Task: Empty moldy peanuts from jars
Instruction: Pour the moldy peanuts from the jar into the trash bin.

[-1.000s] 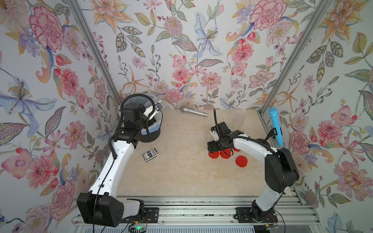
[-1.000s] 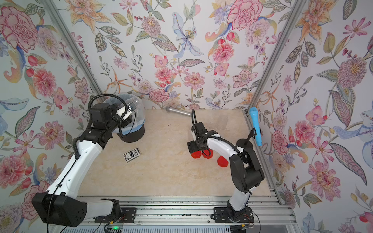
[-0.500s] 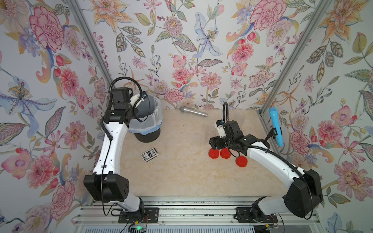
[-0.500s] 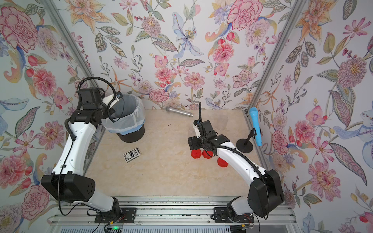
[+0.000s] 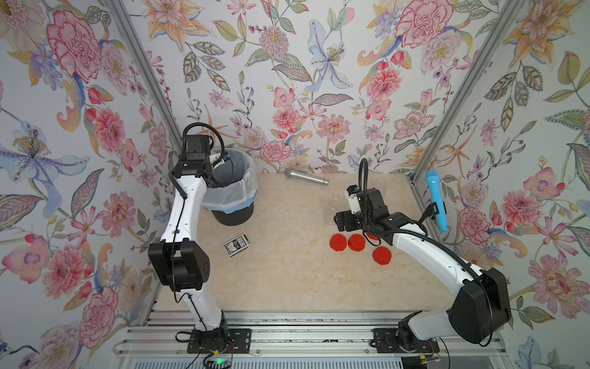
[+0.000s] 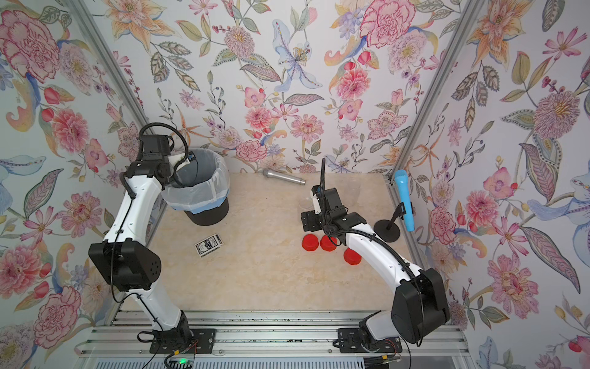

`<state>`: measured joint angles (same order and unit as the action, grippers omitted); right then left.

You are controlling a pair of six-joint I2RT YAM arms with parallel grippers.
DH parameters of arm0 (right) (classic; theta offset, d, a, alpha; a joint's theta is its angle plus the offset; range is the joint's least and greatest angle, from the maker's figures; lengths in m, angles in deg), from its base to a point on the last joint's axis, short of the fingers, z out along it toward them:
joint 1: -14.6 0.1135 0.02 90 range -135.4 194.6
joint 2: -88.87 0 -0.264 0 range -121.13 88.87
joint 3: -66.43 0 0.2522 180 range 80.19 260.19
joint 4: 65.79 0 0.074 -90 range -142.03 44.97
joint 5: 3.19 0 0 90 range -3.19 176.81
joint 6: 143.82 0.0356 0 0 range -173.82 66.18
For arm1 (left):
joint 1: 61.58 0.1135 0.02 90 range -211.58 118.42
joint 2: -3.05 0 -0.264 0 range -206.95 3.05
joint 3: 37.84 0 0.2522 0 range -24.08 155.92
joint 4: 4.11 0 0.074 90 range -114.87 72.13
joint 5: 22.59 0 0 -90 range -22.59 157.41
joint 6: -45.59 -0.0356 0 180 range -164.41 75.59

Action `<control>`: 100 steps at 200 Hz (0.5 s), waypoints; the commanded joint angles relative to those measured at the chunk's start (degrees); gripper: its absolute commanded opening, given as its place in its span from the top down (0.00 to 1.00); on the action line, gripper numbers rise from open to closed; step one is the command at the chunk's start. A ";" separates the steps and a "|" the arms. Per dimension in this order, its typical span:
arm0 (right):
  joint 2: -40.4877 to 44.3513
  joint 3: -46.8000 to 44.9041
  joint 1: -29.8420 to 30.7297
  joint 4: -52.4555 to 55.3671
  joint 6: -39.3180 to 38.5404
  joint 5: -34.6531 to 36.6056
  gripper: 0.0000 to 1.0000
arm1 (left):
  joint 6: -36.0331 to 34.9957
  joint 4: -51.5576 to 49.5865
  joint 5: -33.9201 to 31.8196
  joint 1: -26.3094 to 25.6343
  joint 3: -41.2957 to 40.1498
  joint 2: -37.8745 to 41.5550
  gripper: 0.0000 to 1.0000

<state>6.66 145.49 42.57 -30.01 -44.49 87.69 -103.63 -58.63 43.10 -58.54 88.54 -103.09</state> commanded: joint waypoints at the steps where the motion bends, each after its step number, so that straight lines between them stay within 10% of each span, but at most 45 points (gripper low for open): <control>1: 0.08 -2.07 -0.53 -2.70 1.75 -0.82 0.11 | -2.28 -2.83 -3.90 -2.22 1.56 -1.13 0.72; 100: 4.67 -11.87 -3.18 -16.13 3.04 -6.84 0.12 | -8.47 -4.67 -17.70 -9.62 4.03 -2.83 0.70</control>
<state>9.04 135.52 39.88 -40.29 -42.72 83.04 -108.35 -61.84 30.55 -66.49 89.35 -105.37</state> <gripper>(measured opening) 0.882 0.753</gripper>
